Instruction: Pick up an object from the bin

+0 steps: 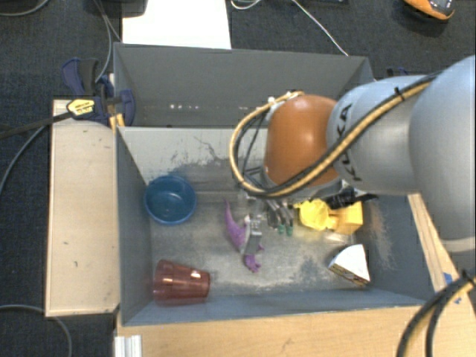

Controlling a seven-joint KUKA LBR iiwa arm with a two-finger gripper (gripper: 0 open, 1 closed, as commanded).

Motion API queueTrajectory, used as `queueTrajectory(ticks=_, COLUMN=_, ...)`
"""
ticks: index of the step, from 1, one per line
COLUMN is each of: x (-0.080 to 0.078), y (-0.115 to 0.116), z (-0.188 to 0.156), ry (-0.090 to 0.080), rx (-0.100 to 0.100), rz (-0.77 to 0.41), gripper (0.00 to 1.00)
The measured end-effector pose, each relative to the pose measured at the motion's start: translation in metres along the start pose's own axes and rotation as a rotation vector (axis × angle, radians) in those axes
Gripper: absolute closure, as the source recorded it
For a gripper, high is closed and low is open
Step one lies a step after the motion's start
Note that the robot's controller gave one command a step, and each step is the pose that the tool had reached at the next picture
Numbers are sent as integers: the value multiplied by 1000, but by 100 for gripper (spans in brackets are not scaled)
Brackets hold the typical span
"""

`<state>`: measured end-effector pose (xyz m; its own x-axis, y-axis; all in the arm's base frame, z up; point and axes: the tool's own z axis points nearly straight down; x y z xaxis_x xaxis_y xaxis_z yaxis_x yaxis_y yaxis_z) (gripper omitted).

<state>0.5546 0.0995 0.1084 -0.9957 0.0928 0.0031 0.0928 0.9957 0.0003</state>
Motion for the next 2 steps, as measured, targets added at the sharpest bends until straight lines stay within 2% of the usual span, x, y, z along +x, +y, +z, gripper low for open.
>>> queueTrajectory(ticks=1, x=15, y=8, z=-3, ry=-7, rx=-2, rz=-55, gripper=0)
queueTrajectory(ticks=2, x=24, y=-2, z=33, ry=-4, rx=-2, rz=110, gripper=0)
